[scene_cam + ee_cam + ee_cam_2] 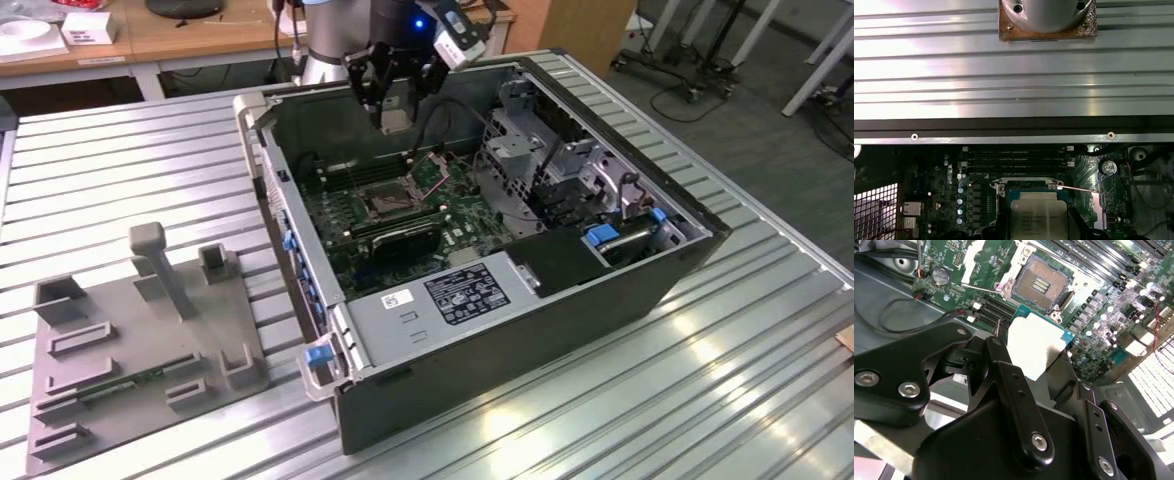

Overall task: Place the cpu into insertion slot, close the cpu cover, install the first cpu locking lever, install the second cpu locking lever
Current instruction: 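Place the cpu into insertion slot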

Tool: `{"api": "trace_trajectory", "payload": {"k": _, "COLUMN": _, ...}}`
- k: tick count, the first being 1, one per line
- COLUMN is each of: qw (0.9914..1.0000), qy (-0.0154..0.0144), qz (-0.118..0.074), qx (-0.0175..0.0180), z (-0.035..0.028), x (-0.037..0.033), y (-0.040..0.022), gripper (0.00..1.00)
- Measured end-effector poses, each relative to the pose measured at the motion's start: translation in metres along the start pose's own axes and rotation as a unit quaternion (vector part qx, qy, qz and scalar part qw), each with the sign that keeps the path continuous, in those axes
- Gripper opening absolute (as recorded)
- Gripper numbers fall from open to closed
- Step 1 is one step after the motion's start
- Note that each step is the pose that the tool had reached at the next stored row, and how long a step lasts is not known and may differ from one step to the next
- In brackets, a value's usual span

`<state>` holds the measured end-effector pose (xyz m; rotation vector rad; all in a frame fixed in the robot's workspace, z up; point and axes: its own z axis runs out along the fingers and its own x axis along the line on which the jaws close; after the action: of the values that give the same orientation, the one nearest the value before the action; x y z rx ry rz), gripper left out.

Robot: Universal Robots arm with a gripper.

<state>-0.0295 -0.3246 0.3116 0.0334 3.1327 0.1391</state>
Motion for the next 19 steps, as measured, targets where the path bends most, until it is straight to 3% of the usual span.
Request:
{"api": "trace_trajectory", "payload": {"k": 6, "qw": 1.00000, "qy": 0.0000, "qz": 0.000, "qx": 0.0000, "z": 0.0101, "x": 0.0002, "y": -0.0009, "gripper": 0.54}}
{"api": "trace_trajectory", "payload": {"k": 14, "qw": 1.00000, "qy": 0.0001, "qz": 0.000, "qx": 0.0001, "z": 0.0120, "x": 0.0002, "y": -0.0011, "gripper": 0.54}}
{"api": "trace_trajectory", "payload": {"k": 19, "qw": 1.00000, "qy": 0.0000, "qz": 0.000, "qx": 0.0000, "z": 0.0192, "x": 0.0003, "y": -0.0017, "gripper": 0.54}}
